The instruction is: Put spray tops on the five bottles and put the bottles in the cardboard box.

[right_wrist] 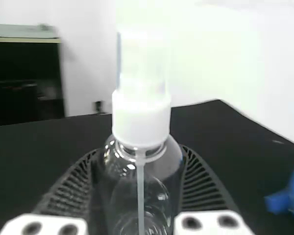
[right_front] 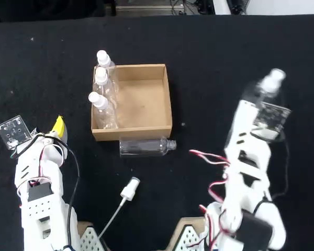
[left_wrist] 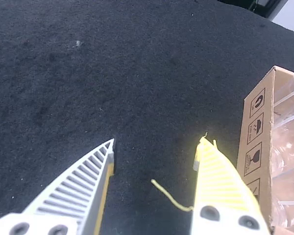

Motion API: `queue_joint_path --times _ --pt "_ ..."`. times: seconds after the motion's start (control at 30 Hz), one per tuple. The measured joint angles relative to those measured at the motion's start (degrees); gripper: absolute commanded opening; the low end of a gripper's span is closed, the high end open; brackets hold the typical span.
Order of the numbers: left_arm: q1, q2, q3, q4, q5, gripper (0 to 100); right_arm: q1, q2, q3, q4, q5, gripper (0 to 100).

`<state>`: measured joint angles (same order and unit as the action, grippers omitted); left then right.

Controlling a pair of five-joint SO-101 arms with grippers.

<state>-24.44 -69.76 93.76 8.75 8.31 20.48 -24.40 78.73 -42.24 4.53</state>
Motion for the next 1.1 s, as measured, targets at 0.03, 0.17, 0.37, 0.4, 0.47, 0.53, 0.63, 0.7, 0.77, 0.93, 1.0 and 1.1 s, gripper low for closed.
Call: queue_joint_path --times 0.03,0.17,0.37,0.4,0.47,0.53,0.63,0.7,0.77,0.93,1.0,1.1 --pt "0.00 0.00 0.00 0.00 0.00 25 -2.11 -1.49 -0.70 3.52 -0.18 5.7" --pt "0.00 0.00 0.00 0.00 0.00 25 -10.11 -4.92 -8.35 21.01 -0.26 5.7" --pt "0.00 0.00 0.00 0.00 0.00 25 -21.01 -2.73 -22.33 34.11 -0.26 5.7" --pt "0.00 0.00 0.00 0.00 0.00 25 -22.86 -1.32 -23.91 34.11 -0.26 5.7" --pt "0.00 0.00 0.00 0.00 0.00 25 -25.93 2.73 -26.73 33.23 -0.26 5.7" --pt "0.00 0.00 0.00 0.00 0.00 25 -28.31 7.74 -28.92 31.82 -0.09 5.7" --pt "0.00 0.00 0.00 0.00 0.00 25 -29.63 13.98 -30.77 30.33 -0.18 5.7" --pt "0.00 0.00 0.00 0.00 0.00 25 -29.89 14.86 -30.95 30.24 -0.26 5.7" --pt "0.00 0.00 0.00 0.00 0.00 25 -29.89 14.86 -30.95 30.24 -0.26 5.7" --pt "0.00 0.00 0.00 0.00 0.00 25 -30.42 14.86 -30.95 30.24 -0.26 6.0" --pt "0.00 0.00 0.00 0.00 0.00 25 -31.38 14.86 -30.95 29.71 -0.26 5.7" --pt "0.00 0.00 0.00 0.00 0.00 25 -34.02 14.86 -30.95 26.37 -0.26 5.7"
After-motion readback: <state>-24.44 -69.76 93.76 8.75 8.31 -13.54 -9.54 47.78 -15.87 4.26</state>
